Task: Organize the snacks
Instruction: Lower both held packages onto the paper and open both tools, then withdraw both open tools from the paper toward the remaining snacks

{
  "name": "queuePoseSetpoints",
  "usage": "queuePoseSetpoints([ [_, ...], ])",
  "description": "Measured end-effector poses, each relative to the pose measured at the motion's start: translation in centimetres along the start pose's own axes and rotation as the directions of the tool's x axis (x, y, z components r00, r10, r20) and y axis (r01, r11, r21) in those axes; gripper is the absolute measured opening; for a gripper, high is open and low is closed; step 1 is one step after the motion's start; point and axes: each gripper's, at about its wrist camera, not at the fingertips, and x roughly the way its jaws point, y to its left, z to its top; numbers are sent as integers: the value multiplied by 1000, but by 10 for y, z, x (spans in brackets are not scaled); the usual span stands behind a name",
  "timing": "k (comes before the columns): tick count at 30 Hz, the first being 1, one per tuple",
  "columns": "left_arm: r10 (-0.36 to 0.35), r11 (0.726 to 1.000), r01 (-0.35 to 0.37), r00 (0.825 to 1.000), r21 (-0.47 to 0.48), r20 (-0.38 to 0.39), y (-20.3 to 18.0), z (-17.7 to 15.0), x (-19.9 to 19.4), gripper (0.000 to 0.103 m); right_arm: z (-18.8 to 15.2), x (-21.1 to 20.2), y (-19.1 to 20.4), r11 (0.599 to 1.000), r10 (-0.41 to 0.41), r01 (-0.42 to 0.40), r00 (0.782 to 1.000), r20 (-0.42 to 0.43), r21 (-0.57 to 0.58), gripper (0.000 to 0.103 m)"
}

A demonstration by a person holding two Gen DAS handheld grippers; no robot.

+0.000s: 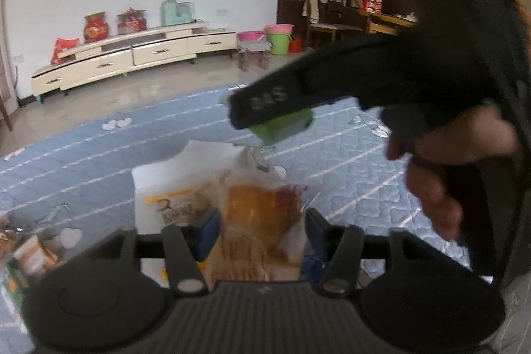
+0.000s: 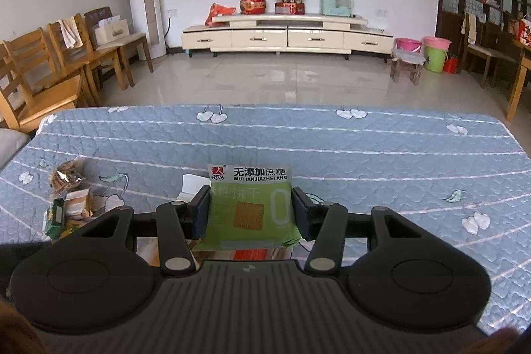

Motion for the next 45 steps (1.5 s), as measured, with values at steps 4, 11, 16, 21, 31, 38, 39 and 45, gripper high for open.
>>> queuePoseSetpoints([
  [4,9,1000,-8,1000,-22,21,6,-2,-2,74,-1,14,0,1000,10,-9,1000,-29,14,63],
  [11,56,996,-53,997,-67,47,17,-3,-18,82,2,16,3,1000,-12,12,1000,-19,14,86],
  [16,89,993,-83,994,-84,63,24,-3,-30,86,0,-10,1,1000,-23,23,1000,18,22,86],
  [21,140,984,-131,988,-120,68,33,-9,-50,88,-9,-50,1,999,-46,44,998,51,28,87],
  [31,295,941,-288,955,-177,15,58,-26,-84,88,-47,-106,33,997,-65,67,995,71,-26,97],
  [38,369,909,-362,929,-206,-5,77,-41,-107,88,-64,-113,58,999,-42,43,998,51,-19,100],
  [39,378,905,-371,926,-209,-7,79,-43,-110,88,-66,-114,61,999,-37,38,998,48,-17,100],
  [45,411,885,-402,912,-236,-15,96,-57,-125,88,-68,-112,75,1000,2,0,999,46,-29,103],
])
